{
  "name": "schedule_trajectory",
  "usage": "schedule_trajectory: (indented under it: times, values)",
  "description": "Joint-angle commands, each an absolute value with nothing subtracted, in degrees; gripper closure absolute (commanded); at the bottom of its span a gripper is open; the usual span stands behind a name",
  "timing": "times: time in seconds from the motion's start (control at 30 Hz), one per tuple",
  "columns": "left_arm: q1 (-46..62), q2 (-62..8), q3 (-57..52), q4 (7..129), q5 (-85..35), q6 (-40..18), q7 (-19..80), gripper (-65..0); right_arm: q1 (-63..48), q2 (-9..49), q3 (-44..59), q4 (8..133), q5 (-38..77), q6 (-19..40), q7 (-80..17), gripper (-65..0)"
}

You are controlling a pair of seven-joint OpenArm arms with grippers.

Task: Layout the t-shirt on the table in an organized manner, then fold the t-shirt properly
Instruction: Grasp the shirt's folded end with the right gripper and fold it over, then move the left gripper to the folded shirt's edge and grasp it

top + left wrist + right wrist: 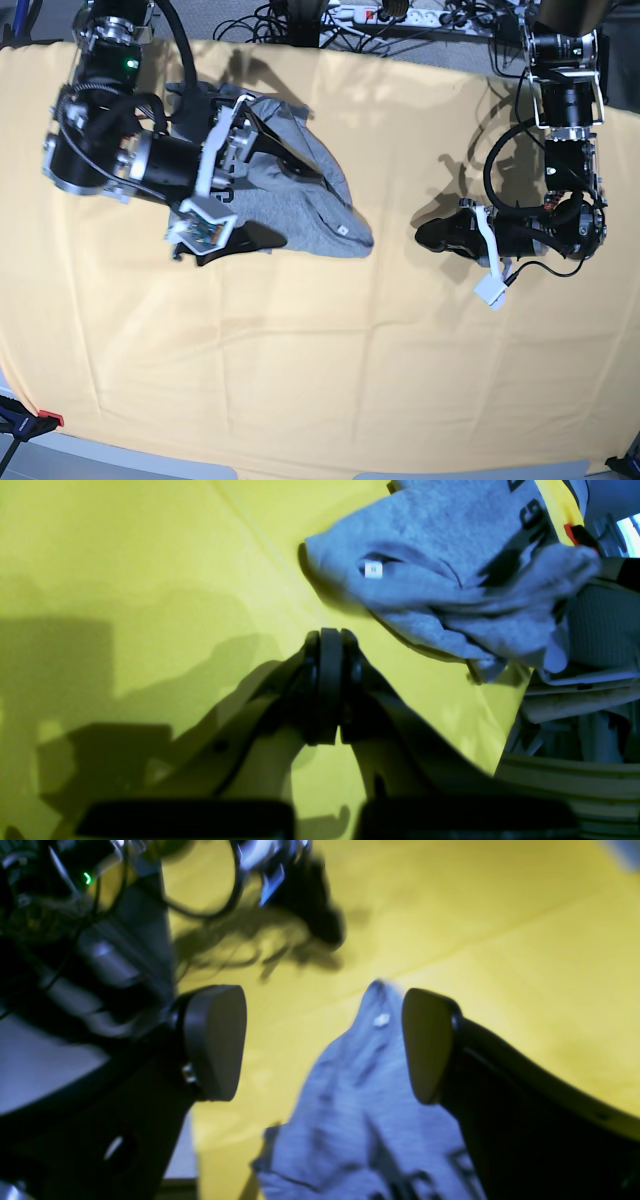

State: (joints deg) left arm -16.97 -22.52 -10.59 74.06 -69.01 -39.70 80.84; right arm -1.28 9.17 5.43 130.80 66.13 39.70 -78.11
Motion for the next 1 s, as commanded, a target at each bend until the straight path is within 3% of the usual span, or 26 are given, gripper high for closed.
schedule_trajectory:
  times: [0.0, 0.17, 0.2, 0.27, 0.33, 0.37, 0.63, 0.83, 0.97]
  values:
    - [-18.44, -23.18, -10.94, 74.91, -70.65, -40.00, 80.00, 0.0, -0.67, 9.41, 7.09, 132.18, 65.45, 40.00, -77.19, -49.3]
    - [-19.25, -23.18, -10.94, 74.94, -75.68, -40.00, 80.00, 0.0, -0.84, 9.43, 14.74, 131.87, 62.89, 40.00, -76.53, -48.8]
    - [-19.46, -23.18, -10.94, 74.94, -77.49, -40.00, 80.00, 0.0, -1.39, 9.56, 15.84, 131.50, 62.96, 40.00, -76.49, -46.0]
    - [-20.01, -23.16, -10.94, 74.94, -79.50, -40.00, 80.00, 0.0, -3.09, 9.89, 16.56, 130.37, 62.89, 40.00, -76.36, -31.0]
    - [-20.36, -23.16, -10.94, 74.94, -79.83, -40.00, 80.00, 0.0, -4.97, 10.07, 16.49, 128.88, 62.92, 40.00, -76.40, -5.1]
    - [-20.53, -23.18, -10.94, 74.94, -79.83, -40.00, 80.00, 0.0, -5.87, 10.09, 16.49, 128.09, 62.94, 40.00, -76.31, 0.0]
    - [-20.67, -23.18, -10.94, 74.94, -79.64, -40.00, 80.00, 0.0, -8.78, 10.55, 13.85, 122.74, 58.48, 40.00, -74.32, 0.0]
    - [-20.67, -23.20, -10.94, 74.94, -80.03, -40.00, 80.00, 0.0, -8.86, 11.33, 7.40, 115.26, 43.31, 40.00, -68.14, 0.0]
    - [-20.64, -23.20, -10.94, 74.94, -80.03, -40.00, 80.00, 0.0, -9.04, 11.60, 5.85, 115.15, 41.56, 40.00, -68.25, 0.0]
